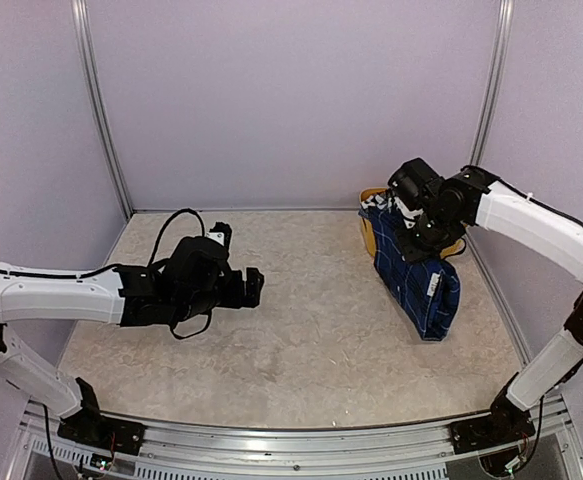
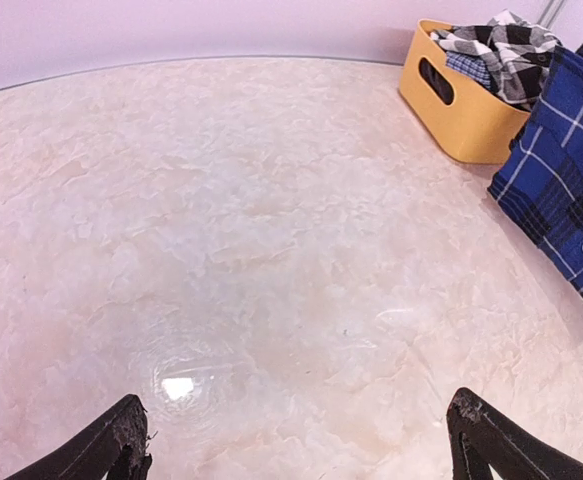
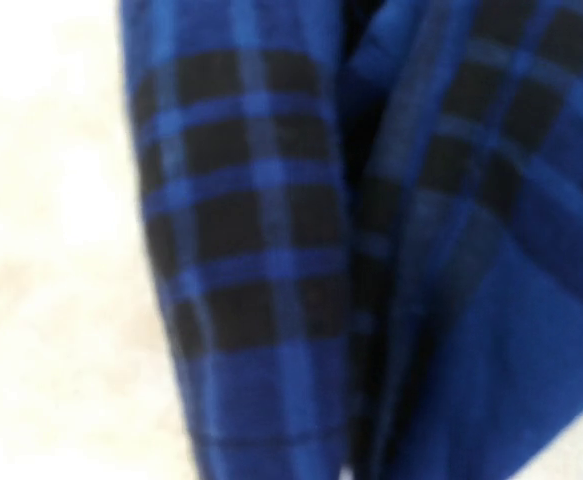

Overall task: Fold and stack the long sleeve shirts
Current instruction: Turn over the square-folded shirt at the center of the board.

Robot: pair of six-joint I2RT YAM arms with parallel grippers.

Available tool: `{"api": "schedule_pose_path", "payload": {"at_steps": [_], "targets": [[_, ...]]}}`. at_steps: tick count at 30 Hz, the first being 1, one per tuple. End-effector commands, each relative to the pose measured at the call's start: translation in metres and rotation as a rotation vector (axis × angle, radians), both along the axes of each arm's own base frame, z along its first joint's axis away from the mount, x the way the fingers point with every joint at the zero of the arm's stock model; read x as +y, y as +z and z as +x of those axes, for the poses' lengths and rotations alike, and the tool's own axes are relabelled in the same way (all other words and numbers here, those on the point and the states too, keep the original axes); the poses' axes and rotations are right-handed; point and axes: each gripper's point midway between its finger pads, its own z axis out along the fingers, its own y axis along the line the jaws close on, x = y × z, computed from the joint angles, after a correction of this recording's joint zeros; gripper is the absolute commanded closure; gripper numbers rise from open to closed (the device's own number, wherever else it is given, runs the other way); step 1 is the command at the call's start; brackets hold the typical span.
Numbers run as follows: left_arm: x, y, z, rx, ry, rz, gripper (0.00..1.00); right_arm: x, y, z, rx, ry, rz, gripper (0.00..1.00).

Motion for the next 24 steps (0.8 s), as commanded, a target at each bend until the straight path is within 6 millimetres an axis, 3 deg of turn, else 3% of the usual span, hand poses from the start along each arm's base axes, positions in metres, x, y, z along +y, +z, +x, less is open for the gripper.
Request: {"api": "schedule_pose_path", "payload": {"at_steps": [1, 4, 7, 11, 13, 19, 20, 24], "targets": [[0.029, -0.003, -0.001, 0.038, 0.047, -0.003, 0.01, 0.021, -0.028, -0.02, 0.024, -0.06, -0.197, 1.0], [0.042, -0.001, 0.002, 0.035, 0.08, 0.004, 0.01, 0.064, -0.052, -0.036, 0.049, -0.023, -0.255, 1.0], [0.053, 0.001, 0.005, 0.035, 0.109, 0.016, 0.01, 0.121, -0.082, -0.059, 0.078, 0.06, -0.312, 0.95], [0.07, 0.007, 0.005, 0.028, 0.155, 0.03, 0.01, 0.195, -0.105, -0.089, 0.094, 0.177, -0.309, 0.83], [0.08, 0.009, 0.005, 0.023, 0.184, 0.04, 0.01, 0.221, -0.118, -0.103, 0.113, 0.223, -0.297, 0.74], [0.112, 0.022, 0.002, 0.007, 0.264, 0.037, 0.01, 0.259, -0.149, -0.137, 0.187, 0.31, -0.208, 0.36], [0.114, 0.024, 0.001, 0.006, 0.266, 0.028, 0.01, 0.264, -0.15, -0.143, 0.199, 0.326, -0.173, 0.25], [0.119, 0.023, -0.003, 0.012, 0.26, -0.001, 0.01, 0.277, -0.138, -0.16, 0.223, 0.417, -0.002, 0.09]]}}
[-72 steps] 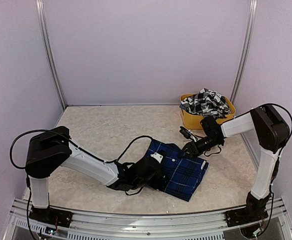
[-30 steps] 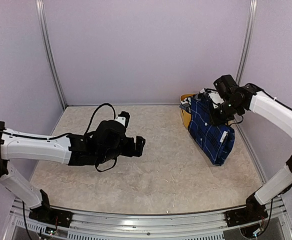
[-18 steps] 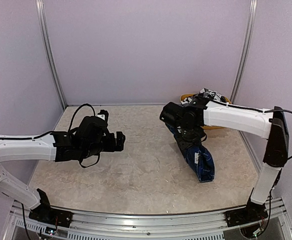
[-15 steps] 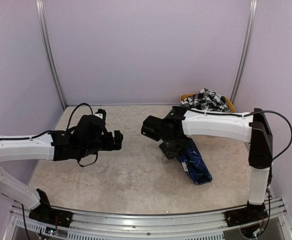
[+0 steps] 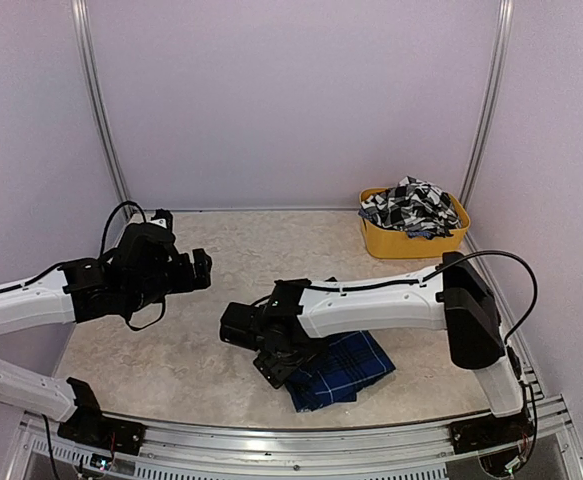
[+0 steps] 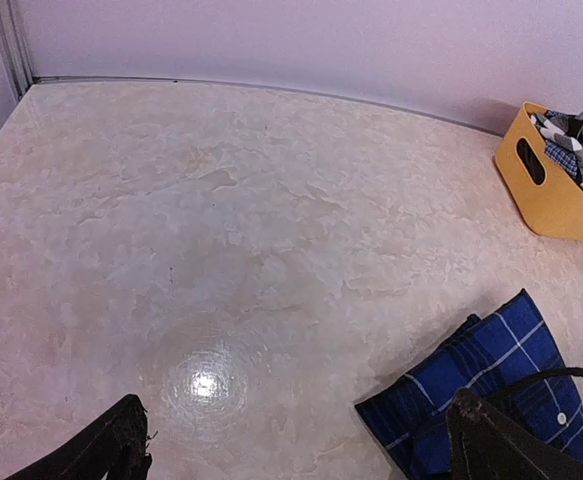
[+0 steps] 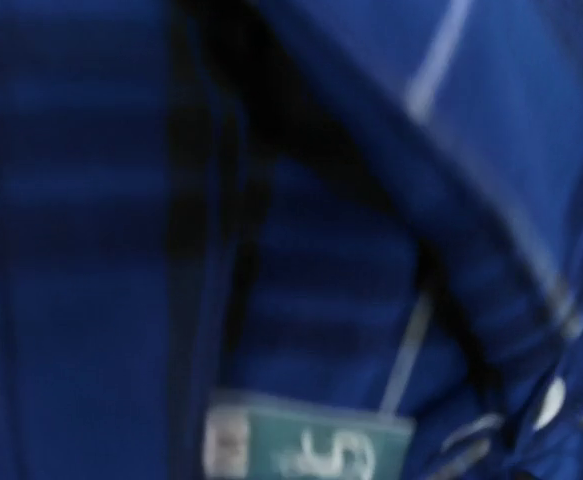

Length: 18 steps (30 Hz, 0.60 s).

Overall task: Fold and stack the long sleeve shirts
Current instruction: Turn over the square-folded shirt at the center of the board.

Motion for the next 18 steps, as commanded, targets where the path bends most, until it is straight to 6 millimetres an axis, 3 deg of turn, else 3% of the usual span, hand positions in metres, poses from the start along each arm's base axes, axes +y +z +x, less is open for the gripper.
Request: {"api": "schedule_pose_path", "payload": {"at_steps": [1, 5, 11, 15, 18], "targets": [[0.013, -0.009, -0.007, 0.024, 0.02, -0.003, 0.01, 0.026, 0.035, -0.016, 0.06, 0.067, 0.26, 0.07], [0.001, -0.022, -0.013, 0.063, -0.038, -0.066, 0.01, 0.021, 0.066, -0.016, 0.08, 0.127, 0.419, 0.05], [-0.021, -0.049, -0.025, 0.129, -0.121, -0.177, 0.01, 0.0, 0.099, 0.009, 0.121, 0.186, 0.671, 0.05], [-0.035, -0.067, -0.036, 0.169, -0.151, -0.242, 0.01, -0.019, 0.098, 0.039, 0.131, 0.187, 0.754, 0.09], [-0.053, -0.071, -0.047, 0.177, -0.187, -0.337, 0.01, -0.02, 0.095, 0.057, 0.134, 0.212, 0.777, 0.13]]}}
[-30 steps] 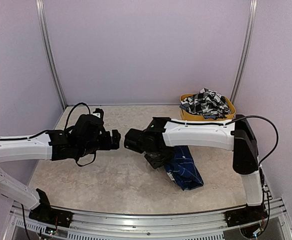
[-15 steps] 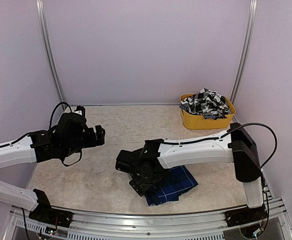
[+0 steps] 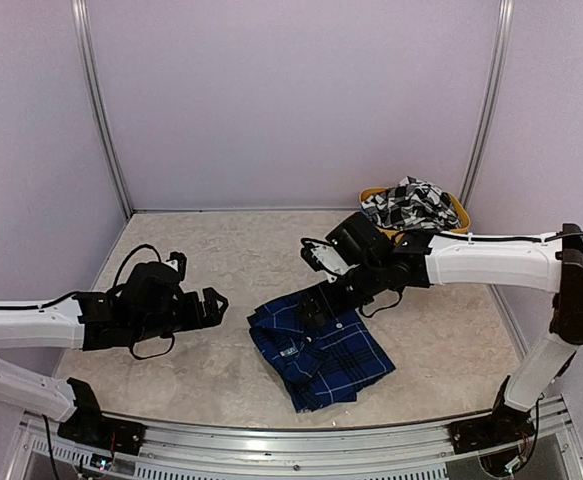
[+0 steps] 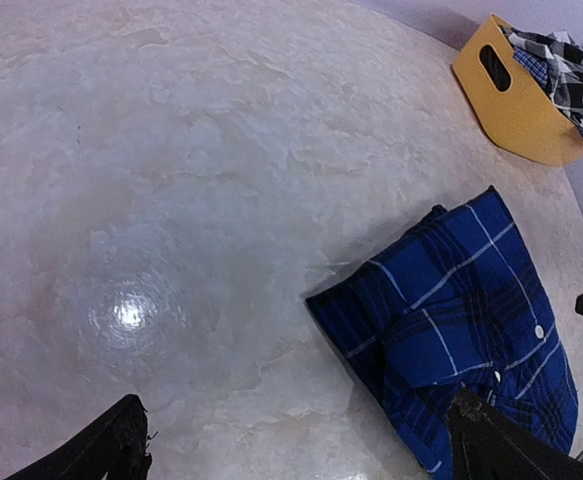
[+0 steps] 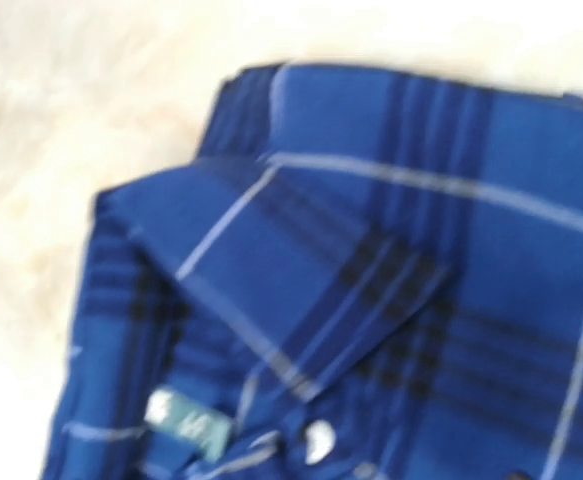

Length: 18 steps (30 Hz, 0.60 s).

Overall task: Fold and stack the long sleeve shirts
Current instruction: Turn over the square-folded shirt at the center of the board, then rotate the square-folded shirt at the center of the board.

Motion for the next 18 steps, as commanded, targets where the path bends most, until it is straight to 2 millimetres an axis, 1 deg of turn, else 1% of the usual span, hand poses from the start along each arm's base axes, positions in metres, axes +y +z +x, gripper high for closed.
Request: {"api": "schedule_pose_path", "payload": {"at_steps": [1, 3, 4, 6, 9, 13, 15, 17, 18], "targets": [[-0.035, -0.003, -0.015, 0.021, -0.054, -0.191, 0.01, 0.018, 0.004, 0.014, -0.011, 0.124, 0.119, 0.15], [-0.045, -0.009, -0.022, 0.036, -0.072, -0.223, 0.01, 0.021, -0.003, 0.021, 0.011, 0.142, 0.133, 0.17], [-0.05, -0.015, -0.025, 0.05, -0.079, -0.223, 0.01, 0.023, -0.007, 0.024, 0.027, 0.149, 0.142, 0.18], [-0.056, -0.021, -0.028, 0.065, -0.089, -0.22, 0.01, 0.027, -0.016, 0.028, 0.056, 0.169, 0.163, 0.19], [-0.061, -0.029, -0.03, 0.078, -0.091, -0.196, 0.01, 0.032, -0.03, 0.034, 0.103, 0.188, 0.194, 0.19], [-0.061, -0.032, -0.03, 0.077, -0.084, -0.178, 0.01, 0.034, -0.049, 0.049, 0.152, 0.18, 0.209, 0.2], [-0.06, -0.034, -0.03, 0.079, -0.08, -0.171, 0.01, 0.027, -0.059, 0.064, 0.18, 0.133, 0.198, 0.2], [-0.06, -0.034, -0.032, 0.079, -0.083, -0.164, 0.01, 0.016, -0.072, 0.078, 0.213, 0.064, 0.175, 0.21], [-0.061, -0.034, -0.034, 0.077, -0.09, -0.158, 0.01, 0.009, -0.074, 0.084, 0.219, 0.032, 0.171, 0.22]]}}
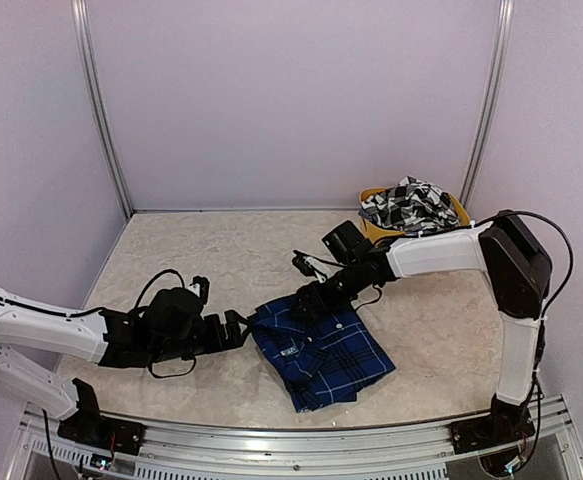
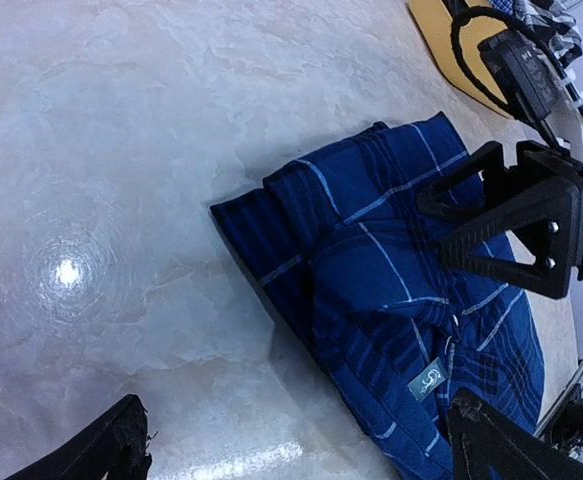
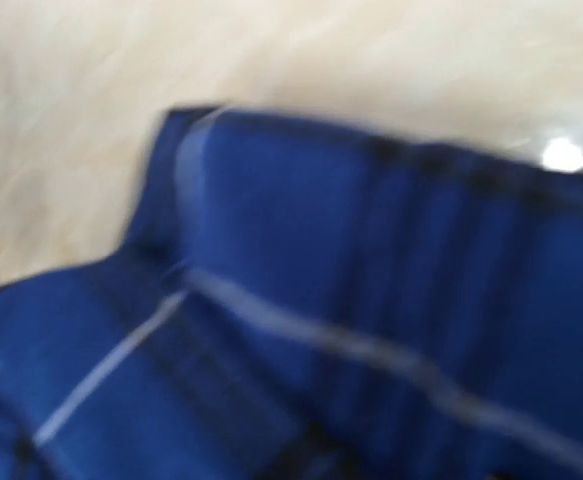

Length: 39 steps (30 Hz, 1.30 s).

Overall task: Fold and stack the long sleeve shirts
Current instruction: Rotate the square-folded shirt at the center of the board.

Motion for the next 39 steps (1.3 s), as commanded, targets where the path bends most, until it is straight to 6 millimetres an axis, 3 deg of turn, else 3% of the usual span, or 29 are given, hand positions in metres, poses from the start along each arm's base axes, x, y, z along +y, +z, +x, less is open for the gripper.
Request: {"api": "schedule_pose_path", "payload": {"at_steps": [1, 6, 11, 20, 26, 30, 39], "targets": [[-0.006, 0.007, -0.001, -0.024, -0.003, -0.005, 0.01, -0.016, -0.003, 0.034, 0.031, -0.105, 0.018, 0.23], [-0.014, 0.008, -0.007, -0.024, -0.022, 0.003, 0.01, -0.051, -0.013, 0.054, 0.024, -0.239, -0.035, 0.25], [-0.027, 0.004, -0.016, -0.01, -0.053, 0.007, 0.01, -0.073, -0.018, 0.053, 0.008, -0.294, -0.056, 0.25], [-0.067, -0.011, -0.041, 0.061, -0.147, -0.062, 0.01, -0.106, 0.011, 0.049, -0.123, -0.371, -0.108, 0.18], [-0.089, -0.014, -0.044, 0.073, -0.208, -0.055, 0.01, -0.132, 0.013, 0.026, -0.142, -0.395, -0.15, 0.18], [-0.097, -0.017, -0.051, 0.085, -0.244, -0.056, 0.01, -0.138, 0.008, 0.005, -0.098, -0.364, -0.144, 0.18], [-0.119, -0.018, -0.053, 0.097, -0.293, -0.077, 0.01, -0.148, 0.001, -0.071, 0.019, -0.331, -0.1, 0.19]]}}
